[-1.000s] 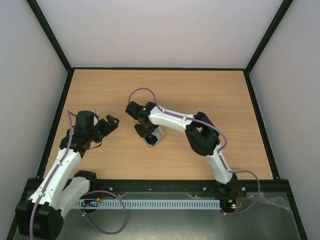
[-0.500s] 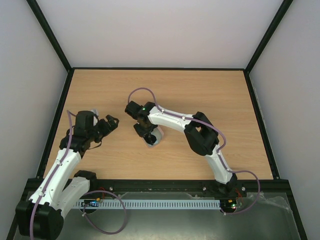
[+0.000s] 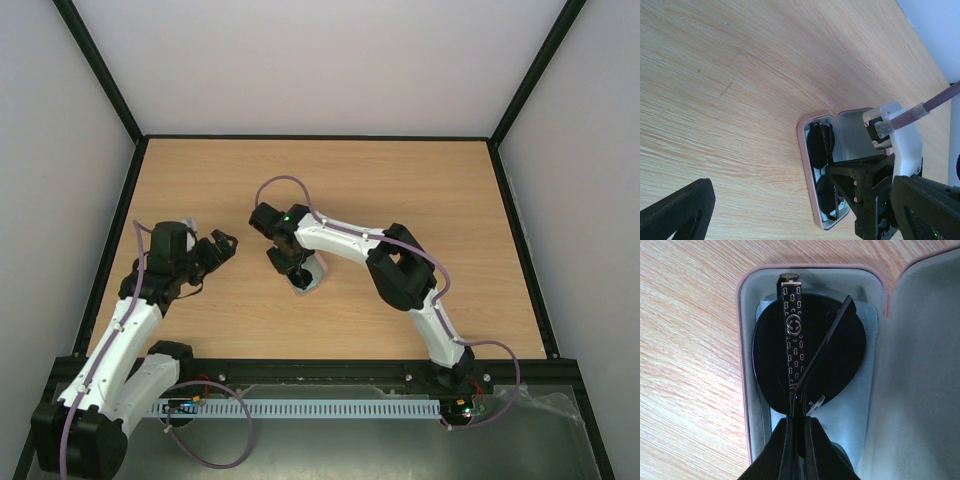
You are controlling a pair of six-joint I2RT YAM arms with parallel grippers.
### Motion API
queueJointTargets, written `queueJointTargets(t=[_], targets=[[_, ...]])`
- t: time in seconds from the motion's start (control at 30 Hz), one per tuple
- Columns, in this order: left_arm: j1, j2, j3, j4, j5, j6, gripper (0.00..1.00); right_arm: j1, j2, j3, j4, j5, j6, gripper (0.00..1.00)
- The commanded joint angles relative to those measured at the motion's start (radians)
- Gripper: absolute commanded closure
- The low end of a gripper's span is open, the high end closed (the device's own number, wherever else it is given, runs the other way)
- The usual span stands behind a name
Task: Organize the sunglasses
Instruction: Place the sunglasses in the sunglasses case.
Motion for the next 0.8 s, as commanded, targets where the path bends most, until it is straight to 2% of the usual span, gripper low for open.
queueJointTargets(t=[0.0, 0.33, 0.77], targets=[[0.007, -0.012, -0.004, -0.024, 0.014, 0.016, 0.01, 0.007, 0.02, 0.013, -0.039, 0.016, 0.014, 0.99], [0.007, -0.011, -0.003, -0.022, 0.019, 0.018, 0.01, 0.007, 0.014, 0.012, -0.038, 0.016, 0.019, 0.98], [0.007, -0.014, -0.005, -0.021, 0.024, 0.019, 0.01, 0.008, -0.022, 0.053, -0.071, 0.036, 0.027, 0.83]])
